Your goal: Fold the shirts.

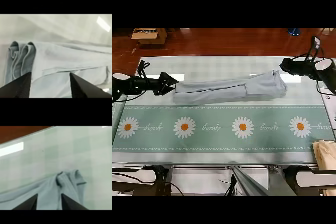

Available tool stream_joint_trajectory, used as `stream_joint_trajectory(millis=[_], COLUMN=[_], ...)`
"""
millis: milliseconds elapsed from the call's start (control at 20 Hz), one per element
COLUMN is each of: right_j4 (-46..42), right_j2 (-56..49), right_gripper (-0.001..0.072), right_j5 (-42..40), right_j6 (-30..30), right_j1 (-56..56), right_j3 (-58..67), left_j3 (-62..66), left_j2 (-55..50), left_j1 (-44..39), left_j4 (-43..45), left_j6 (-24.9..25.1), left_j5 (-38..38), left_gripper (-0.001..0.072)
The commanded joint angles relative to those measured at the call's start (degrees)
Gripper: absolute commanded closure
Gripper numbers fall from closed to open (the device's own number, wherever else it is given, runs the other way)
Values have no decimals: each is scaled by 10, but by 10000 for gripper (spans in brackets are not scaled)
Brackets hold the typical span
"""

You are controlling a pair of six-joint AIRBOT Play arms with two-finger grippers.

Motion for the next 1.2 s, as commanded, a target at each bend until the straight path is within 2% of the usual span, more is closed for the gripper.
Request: stream_joint_trajectory(millis=[0,50,150,300,450,800,900,950,1000,1050,1100,1150], right_j4=[-205,-212,-137,48,131,169,191,191,193,195,195,194], right_j2=[28,24,0,-52,-87,-144,-155,-155,-153,-149,-140,-129], right_gripper=[252,220,116,115,116,116,130,160,318,549,679,678], right_j5=[61,91,165,261,258,209,192,173,158,156,159,166], right_j6=[104,132,126,18,3,-9,-25,-39,-59,-71,-76,-78], right_j1=[-39,-59,-105,-156,-153,-67,-37,-23,-11,-5,-4,-5], right_j3=[2,4,4,3,3,3,3,3,5,7,7,7], left_j3=[29,35,40,40,40,40,40,40,40,40,40,40], left_j2=[-1,-1,-1,-1,-1,-1,-1,-1,-1,-1,-1,-1], left_j1=[19,20,18,11,4,-17,-21,-23,-24,-24,-24,-24], left_j4=[-3,-3,-4,-3,-3,-3,-3,-3,-4,-4,-4,-4], left_j6=[30,32,32,38,38,53,53,53,56,57,57,57], left_j5=[-84,-99,-118,-128,-136,-136,-136,-136,-136,-137,-138,-142], left_gripper=[142,142,143,144,144,147,194,209,287,351,429,543])
